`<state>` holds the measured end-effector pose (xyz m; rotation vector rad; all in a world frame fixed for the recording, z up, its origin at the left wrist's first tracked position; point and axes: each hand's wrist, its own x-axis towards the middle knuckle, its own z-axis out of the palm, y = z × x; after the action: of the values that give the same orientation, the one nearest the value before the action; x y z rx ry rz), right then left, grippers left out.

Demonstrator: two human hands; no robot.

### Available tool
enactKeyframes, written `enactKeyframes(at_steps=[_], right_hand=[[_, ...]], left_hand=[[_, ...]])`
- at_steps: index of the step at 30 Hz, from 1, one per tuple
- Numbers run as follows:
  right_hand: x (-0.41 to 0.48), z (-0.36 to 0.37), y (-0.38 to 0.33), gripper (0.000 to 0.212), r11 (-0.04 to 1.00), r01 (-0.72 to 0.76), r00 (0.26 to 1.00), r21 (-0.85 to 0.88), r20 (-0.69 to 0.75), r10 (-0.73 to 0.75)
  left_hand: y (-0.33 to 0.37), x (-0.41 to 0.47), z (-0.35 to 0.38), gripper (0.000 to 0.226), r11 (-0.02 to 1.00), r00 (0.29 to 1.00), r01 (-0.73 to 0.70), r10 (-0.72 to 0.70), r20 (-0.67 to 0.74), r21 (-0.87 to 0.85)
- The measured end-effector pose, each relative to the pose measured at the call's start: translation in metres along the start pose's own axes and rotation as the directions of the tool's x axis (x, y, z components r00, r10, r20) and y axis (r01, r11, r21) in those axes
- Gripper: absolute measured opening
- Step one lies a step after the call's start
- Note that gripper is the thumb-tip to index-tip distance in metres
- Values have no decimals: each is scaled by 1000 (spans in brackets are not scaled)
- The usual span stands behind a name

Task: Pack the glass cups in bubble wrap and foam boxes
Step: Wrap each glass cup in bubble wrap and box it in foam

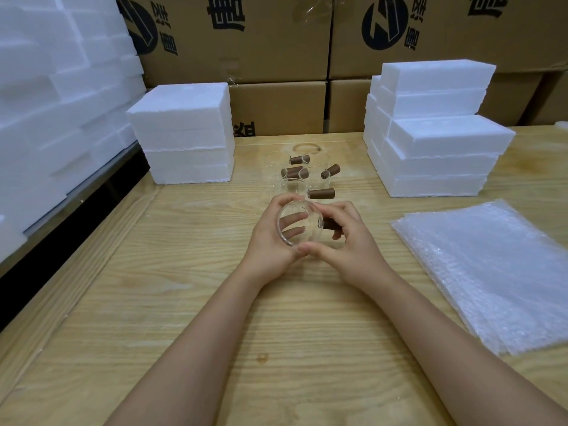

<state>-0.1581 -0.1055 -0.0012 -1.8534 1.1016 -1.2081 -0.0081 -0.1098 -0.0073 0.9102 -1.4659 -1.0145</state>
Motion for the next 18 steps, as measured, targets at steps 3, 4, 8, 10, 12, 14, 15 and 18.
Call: enactKeyframes(at_steps=[3,4,8,10,12,14,15,18], right_hand=[[2,-4,1,63,996,26,999,85,23,-28],[2,-5,2,62,994,32,999,107,27,-35],[3,-10,5,47,954,16,999,299,27,-25],[3,-13,8,33,875,-25,1000,483,7,25],[4,-15,10,23,809,-59,997,585,-4,76],[6,-15,12,21,775,-67,993,629,-31,111],[7,-14,12,20,758,-63,990,649,-57,131],[9,-14,11,17,731,-29,974,681,-144,173]], left_hand=[[1,0,1,67,1000,1000,-1,2,12,-29],[1,0,1,67,999,1000,-2,3,15,-41],[0,0,-1,66,998,1000,12,-11,17,-57],[-1,1,-1,69,998,1000,16,-14,25,-61],[-2,1,-2,71,997,999,21,-19,30,-71],[-1,2,-2,75,997,1000,11,-9,25,-80],[0,2,-3,80,997,1000,1,1,25,-81],[1,-1,-1,106,999,999,5,-3,53,-42]])
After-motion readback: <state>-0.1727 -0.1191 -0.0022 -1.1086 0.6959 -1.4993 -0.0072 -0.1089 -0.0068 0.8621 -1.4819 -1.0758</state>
